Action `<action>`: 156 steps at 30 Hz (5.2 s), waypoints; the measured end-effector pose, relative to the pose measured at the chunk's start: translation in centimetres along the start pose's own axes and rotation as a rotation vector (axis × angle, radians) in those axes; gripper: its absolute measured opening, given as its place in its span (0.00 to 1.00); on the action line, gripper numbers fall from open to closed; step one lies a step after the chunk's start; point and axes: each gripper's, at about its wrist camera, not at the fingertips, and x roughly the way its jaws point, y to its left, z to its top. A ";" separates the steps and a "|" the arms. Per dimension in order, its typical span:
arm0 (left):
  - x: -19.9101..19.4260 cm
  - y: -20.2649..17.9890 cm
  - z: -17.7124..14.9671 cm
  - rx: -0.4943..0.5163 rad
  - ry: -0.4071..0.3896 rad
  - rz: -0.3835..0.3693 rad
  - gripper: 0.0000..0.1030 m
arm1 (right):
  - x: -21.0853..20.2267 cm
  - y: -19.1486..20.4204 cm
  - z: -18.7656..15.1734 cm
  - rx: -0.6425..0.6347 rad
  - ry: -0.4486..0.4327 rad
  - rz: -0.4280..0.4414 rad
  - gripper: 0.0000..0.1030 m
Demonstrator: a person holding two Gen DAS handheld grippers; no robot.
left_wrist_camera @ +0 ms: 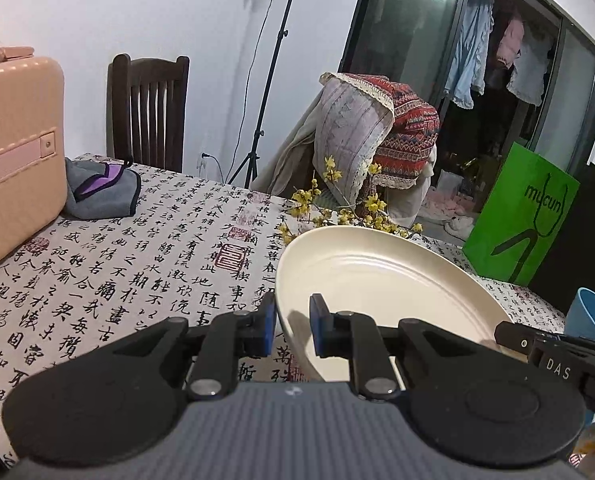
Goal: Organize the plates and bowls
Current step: 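Lift the held cream plate with both grippers toward the blue bowls, then carry the held cream plate with both grippers past the blue bowls, then lower the held cream plate with both grippers onto the stacked cream plates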
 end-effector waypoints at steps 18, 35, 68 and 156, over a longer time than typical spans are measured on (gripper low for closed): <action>-4.4 0.3 -0.7 0.003 -0.036 -0.020 0.17 | -4.0 0.7 -1.2 0.002 -0.028 0.002 0.08; -8.4 -0.5 -1.7 0.029 -0.068 -0.028 0.17 | -7.5 0.4 -3.0 0.018 -0.053 0.000 0.08; -12.9 -3.0 -5.3 0.078 -0.088 -0.090 0.17 | -13.3 -2.6 -6.6 0.091 -0.089 -0.027 0.08; -17.3 -9.4 -13.9 0.304 -0.109 -0.324 0.19 | -24.5 -10.4 -16.4 0.200 -0.242 -0.116 0.09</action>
